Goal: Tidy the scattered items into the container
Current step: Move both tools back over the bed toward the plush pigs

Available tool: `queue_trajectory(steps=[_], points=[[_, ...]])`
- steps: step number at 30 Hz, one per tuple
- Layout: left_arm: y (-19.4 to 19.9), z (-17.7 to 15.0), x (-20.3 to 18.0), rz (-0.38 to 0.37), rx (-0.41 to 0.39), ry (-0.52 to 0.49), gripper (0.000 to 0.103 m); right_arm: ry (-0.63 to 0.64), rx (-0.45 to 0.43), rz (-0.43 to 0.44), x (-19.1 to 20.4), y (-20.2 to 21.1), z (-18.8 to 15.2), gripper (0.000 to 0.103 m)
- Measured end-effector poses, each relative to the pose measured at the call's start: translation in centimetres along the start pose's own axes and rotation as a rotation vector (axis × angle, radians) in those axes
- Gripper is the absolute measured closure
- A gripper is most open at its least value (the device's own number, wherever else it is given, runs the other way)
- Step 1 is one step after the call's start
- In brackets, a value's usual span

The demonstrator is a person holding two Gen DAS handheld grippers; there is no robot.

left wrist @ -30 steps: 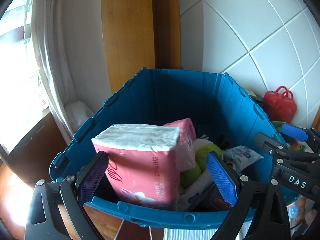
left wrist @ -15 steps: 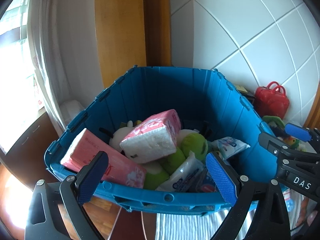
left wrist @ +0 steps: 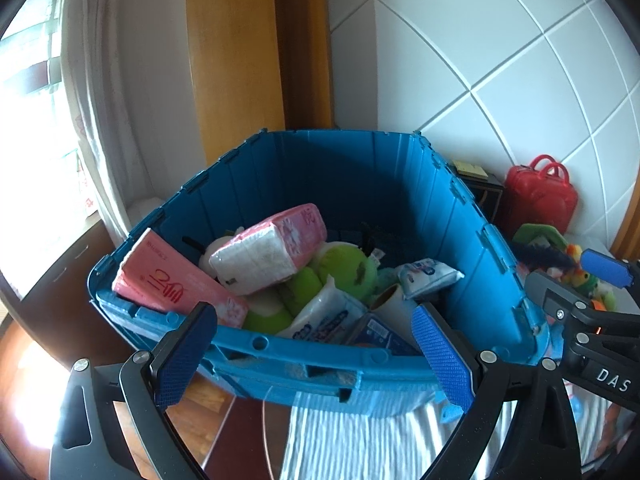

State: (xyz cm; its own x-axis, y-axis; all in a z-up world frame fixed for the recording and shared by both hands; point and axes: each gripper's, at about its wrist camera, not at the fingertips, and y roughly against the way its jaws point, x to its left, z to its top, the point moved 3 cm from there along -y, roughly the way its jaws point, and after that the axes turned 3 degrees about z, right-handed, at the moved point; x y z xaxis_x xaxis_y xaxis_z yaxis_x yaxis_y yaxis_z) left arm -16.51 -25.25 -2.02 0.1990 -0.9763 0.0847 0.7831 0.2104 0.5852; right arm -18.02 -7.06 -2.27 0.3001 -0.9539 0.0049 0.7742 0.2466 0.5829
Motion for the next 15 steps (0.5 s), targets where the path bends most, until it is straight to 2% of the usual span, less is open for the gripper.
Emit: queue_trajectory(steps=[10, 15], points=[[4.8, -2.7, -6.7, 0.057, -0.02, 0.016, 0.004, 0.01, -0.018, 0.058, -5.5, 3.5, -3.2, 0.015], [7.3, -5.0, -11.5, 0.047, -0.016, 0.021, 0.004, 0.01, -0.017, 0.068, -9.5, 5.8, -6.0, 0.015]])
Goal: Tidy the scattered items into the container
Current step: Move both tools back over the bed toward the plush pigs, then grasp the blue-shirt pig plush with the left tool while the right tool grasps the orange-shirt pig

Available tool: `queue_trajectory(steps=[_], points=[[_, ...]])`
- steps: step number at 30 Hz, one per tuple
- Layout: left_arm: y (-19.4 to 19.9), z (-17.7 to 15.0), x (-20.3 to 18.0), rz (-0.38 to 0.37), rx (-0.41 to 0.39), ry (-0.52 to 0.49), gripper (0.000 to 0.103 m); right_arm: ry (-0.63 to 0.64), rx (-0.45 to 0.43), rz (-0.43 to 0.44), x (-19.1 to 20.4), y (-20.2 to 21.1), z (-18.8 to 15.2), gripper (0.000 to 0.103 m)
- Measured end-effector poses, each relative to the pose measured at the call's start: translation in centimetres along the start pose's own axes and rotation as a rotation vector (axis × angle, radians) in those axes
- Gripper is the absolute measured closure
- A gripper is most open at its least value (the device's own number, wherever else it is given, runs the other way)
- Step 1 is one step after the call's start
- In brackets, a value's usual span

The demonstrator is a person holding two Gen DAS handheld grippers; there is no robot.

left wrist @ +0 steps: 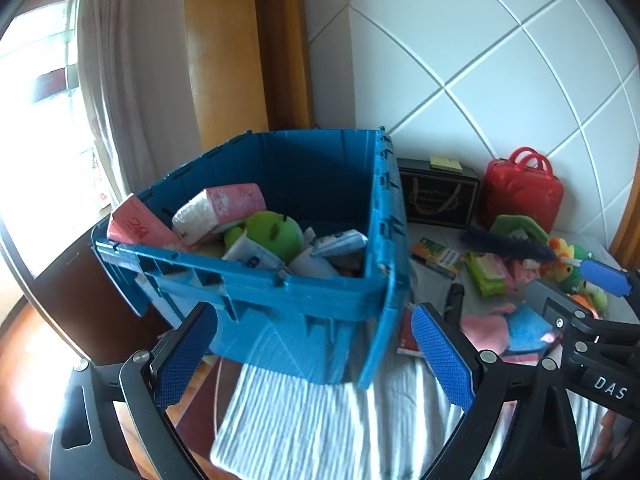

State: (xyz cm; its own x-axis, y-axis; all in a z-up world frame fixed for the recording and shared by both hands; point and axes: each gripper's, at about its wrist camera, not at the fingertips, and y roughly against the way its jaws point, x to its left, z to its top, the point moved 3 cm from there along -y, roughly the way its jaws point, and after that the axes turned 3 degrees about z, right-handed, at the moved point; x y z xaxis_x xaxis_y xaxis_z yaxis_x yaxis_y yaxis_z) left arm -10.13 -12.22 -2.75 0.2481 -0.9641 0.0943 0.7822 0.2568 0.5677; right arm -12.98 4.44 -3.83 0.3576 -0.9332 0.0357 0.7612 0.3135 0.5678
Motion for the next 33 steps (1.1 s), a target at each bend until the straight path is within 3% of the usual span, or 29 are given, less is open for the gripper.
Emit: queue_trajectory(steps=[8, 12, 22, 25, 26, 33], points=[[1.9, -3.6, -10.4, -0.087, 0.042, -0.076, 0.004, -0.057, 0.045, -0.055, -8.8, 4.2, -6.4, 0.015], [1.3, -5.3, -15.2, -0.126, 0.074, -0.16, 0.004, -0.137, 0.099, -0.114, -13.8, 4.0, -9.6, 0.015], [-7.1, -10.3, -25.4, -0.245, 0.259, -0.281, 0.004, -0.343, 0.259, -0.265, -25.9, 2.3, -17.5, 0.015], [-8.8, -11.1, -26.6, -0.255, 0.299, -0.292, 0.004, -0.366, 0.333, -0.302, -28.1, 0.7, -19.6, 0.011], [-9.3, -11.3, -26.9, -0.258, 0.312, -0.296, 0.004, -0.381, 0.353, -0.314, -28.6, 0.2, -20.3, 0.0], [-13.2, -13.2, -29.6, -0.278, 0.403, -0.32, 0.006, -0.473, 0.401, -0.348, -32.2, -1.3, -23.3, 0.0]])
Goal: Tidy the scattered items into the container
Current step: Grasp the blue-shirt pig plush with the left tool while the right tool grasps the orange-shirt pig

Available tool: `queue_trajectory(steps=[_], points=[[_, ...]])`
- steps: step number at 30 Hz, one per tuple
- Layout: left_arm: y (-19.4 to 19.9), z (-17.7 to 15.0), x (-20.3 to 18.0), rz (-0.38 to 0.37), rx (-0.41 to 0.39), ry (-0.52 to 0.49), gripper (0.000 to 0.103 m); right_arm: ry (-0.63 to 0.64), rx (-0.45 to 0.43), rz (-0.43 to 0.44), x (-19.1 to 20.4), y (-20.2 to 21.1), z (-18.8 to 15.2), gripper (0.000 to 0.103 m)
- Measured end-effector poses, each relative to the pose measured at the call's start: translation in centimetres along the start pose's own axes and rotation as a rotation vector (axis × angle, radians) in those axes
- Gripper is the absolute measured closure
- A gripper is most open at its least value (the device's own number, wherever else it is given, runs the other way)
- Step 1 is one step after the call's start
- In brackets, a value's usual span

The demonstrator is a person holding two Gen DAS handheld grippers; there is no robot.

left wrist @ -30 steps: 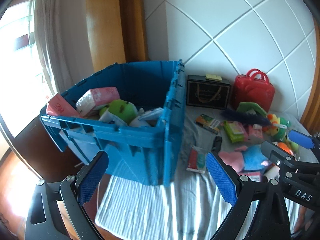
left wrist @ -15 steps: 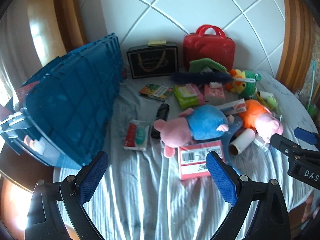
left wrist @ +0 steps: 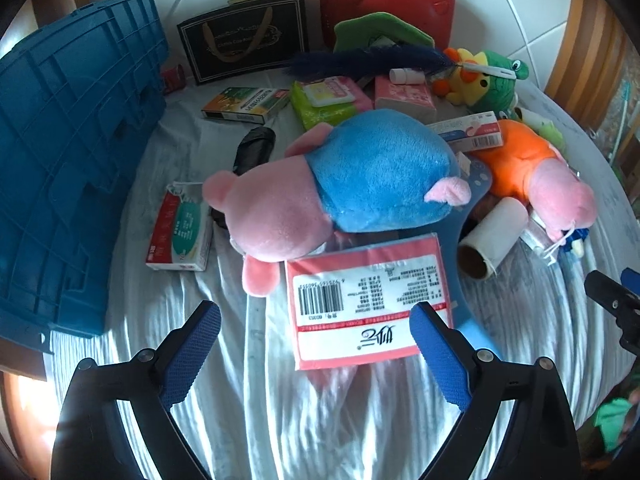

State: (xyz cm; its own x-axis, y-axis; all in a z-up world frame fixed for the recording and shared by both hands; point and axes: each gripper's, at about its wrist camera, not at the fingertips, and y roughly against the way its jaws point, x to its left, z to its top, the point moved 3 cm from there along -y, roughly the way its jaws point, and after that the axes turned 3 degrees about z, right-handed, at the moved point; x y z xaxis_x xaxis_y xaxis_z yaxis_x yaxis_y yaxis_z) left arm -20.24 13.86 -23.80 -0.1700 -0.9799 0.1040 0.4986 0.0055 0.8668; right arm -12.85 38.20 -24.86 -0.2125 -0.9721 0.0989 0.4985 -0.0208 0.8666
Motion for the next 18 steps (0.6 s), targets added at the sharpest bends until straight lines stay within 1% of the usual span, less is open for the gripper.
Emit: queue_trajectory(steps=[4, 8, 15, 18], points=[[0.8, 2.8, -0.9, -0.006, -0.032, 0.022, 0.006, -0.011, -0.011, -0.013, -1.6, 0.2, 1.9, 0.0], [0.9, 5.5, -1.6, 0.019, -0.05, 0.062, 0.006, -0.003, -0.03, -0.01, -3.2, 0.0, 4.6, 0.0], [-0.7, 9.4, -2.2, 0.069, -0.013, 0.139, 0.006, 0.008, -0.024, 0.014, -6.2, -1.8, 8.8, 0.0], [-2.0, 10.8, -2.2, 0.078, 0.042, 0.18, 0.006, 0.027, -0.008, 0.025, -6.4, -2.9, 10.2, 0.0]])
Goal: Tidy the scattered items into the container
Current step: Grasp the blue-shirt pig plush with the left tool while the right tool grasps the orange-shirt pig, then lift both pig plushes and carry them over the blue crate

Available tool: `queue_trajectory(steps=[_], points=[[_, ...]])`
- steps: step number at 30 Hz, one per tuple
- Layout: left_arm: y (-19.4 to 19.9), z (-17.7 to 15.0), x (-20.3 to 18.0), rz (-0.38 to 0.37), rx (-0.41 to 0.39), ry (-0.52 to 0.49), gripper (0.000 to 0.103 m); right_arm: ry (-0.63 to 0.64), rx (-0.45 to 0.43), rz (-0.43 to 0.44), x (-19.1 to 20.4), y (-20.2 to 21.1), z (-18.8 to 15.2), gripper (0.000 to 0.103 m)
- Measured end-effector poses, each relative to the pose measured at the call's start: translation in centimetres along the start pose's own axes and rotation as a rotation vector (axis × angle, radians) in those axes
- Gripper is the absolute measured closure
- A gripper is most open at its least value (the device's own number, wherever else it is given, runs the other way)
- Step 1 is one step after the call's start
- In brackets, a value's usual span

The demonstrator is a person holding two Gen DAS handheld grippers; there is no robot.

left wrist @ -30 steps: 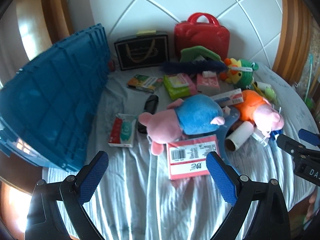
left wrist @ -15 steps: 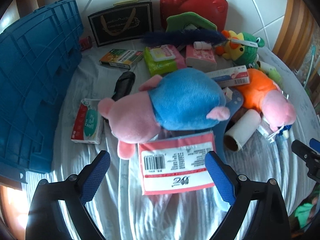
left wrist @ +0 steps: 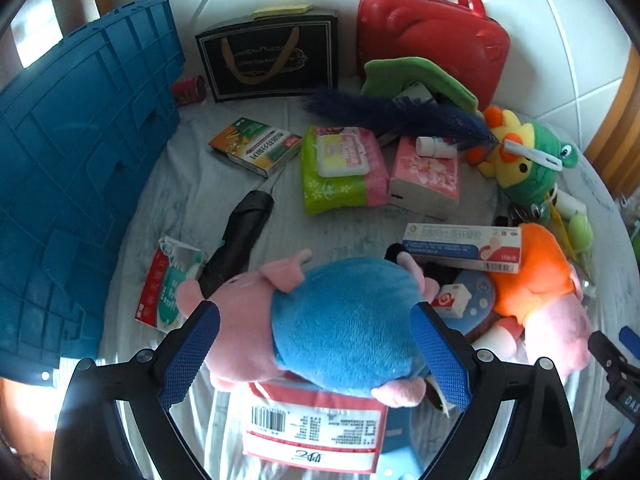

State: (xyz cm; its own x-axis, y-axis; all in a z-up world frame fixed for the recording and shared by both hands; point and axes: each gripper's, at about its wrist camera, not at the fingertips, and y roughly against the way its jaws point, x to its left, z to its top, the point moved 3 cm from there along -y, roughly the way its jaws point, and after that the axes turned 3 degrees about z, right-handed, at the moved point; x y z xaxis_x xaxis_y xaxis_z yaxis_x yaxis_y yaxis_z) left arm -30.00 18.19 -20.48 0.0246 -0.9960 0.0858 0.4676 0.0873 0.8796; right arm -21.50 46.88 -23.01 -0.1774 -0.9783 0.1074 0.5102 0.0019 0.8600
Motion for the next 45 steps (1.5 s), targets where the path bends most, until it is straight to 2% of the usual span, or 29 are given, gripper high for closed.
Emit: queue_trajectory(steps=[3, 6, 9, 10, 15, 16, 18, 19, 22, 26, 31, 37, 40, 45], points=[[-1.7, 1.0, -0.5, 0.002, 0.075, 0.045, 0.006, 0.022, 0.015, 0.016, 0.3, -1.1, 1.1, 0.0], [-3.5, 1.7, -1.3, 0.048, 0.115, 0.051, 0.006, 0.044, 0.025, 0.031, 0.8, -2.2, 2.3, 0.0], [-5.3, 1.3, -1.8, 0.032, 0.179, 0.076, 0.006, 0.064, 0.038, 0.043, 1.4, -3.4, 3.3, 0.0], [-5.6, 1.0, -1.9, 0.032, 0.185, 0.082, 0.002, 0.07, 0.046, 0.044, 1.6, -3.9, 3.5, 0.0], [-4.8, -1.5, -3.2, 0.058, 0.095, 0.035, 0.002, 0.089, 0.128, 0.043, 1.9, -7.7, 2.9, 0.0], [-4.5, -1.9, -3.4, 0.048, 0.086, 0.029, 0.003, 0.087, 0.148, 0.051, 1.9, -8.5, 2.6, 0.0], [-3.8, -2.8, -4.0, 0.027, 0.068, 0.019, 0.013, 0.086, 0.174, 0.072, 2.0, -9.2, 1.7, 0.0], [-3.5, -3.3, -4.2, 0.016, 0.059, 0.014, 0.013, 0.088, 0.186, 0.077, 2.1, -9.5, 1.2, 0.0], [-2.7, -4.7, -4.9, 0.02, 0.02, -0.01, 0.015, 0.095, 0.194, 0.069, 2.1, -9.2, -0.2, 0.0], [-1.8, -5.9, -5.0, -0.001, 0.007, -0.023, 0.019, 0.089, 0.203, 0.081, 1.5, -7.9, -2.3, 0.004], [-0.7, -8.2, -4.6, -0.029, 0.011, -0.034, 0.023, 0.086, 0.206, 0.097, 1.4, -6.2, -5.1, 0.008], [0.6, -12.2, -3.6, -0.06, 0.05, -0.035, 0.029, 0.113, 0.214, 0.158, 2.4, -4.1, -7.7, 0.019], [0.6, -13.4, -3.4, -0.063, 0.073, -0.018, 0.027, 0.15, 0.249, 0.171, 3.3, -4.1, -9.1, 0.02], [0.7, -14.0, -3.5, -0.047, 0.081, -0.003, 0.027, 0.165, 0.258, 0.178, 3.2, -4.2, -10.0, 0.02]])
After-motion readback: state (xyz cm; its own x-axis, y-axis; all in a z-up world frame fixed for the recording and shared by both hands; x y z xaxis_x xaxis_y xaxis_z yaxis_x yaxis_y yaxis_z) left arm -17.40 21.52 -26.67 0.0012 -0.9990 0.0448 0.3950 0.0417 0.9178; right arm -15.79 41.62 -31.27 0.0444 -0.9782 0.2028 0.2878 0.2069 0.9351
